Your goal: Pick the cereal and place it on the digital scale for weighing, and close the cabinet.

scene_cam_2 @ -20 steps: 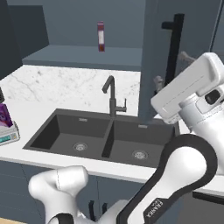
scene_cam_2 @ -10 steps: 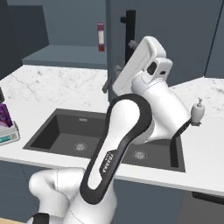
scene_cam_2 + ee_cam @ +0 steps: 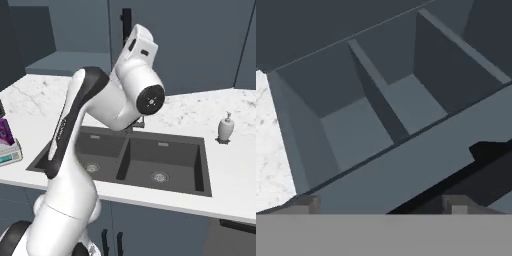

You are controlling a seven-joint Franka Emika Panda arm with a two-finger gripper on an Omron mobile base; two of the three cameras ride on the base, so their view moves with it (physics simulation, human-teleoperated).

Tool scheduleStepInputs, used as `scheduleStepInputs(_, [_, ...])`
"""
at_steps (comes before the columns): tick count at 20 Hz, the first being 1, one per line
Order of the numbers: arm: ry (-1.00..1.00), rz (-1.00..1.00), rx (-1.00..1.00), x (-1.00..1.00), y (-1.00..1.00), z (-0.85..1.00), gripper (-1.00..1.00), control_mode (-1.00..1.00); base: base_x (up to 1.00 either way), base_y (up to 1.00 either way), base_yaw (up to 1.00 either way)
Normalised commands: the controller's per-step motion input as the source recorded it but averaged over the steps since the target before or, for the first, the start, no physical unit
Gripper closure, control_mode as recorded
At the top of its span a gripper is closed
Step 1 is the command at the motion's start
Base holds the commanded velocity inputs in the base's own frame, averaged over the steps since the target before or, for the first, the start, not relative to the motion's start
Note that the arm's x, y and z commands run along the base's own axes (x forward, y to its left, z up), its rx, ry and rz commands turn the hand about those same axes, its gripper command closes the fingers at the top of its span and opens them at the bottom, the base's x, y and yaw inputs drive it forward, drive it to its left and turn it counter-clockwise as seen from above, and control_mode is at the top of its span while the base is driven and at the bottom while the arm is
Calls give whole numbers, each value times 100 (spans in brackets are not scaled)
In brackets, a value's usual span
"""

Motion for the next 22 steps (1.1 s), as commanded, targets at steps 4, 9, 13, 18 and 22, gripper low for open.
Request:
scheduleStepInputs(4, [33,-22,0,100,6,0,-100,-100,0,0,0])
scheduleStepInputs(9, [3,-15,0,95,0,-7,-100,-100,0,0,0])
scheduleStepInputs(13, [-1,-13,0,71,-5,-13,-100,-100,0,0,0])
scheduleStepInputs(18, [0,-14,0,72,-6,-14,-100,-100,0,0,0])
scheduleStepInputs(22, [0,-13,0,74,-6,-7,-100,-100,0,0,0])
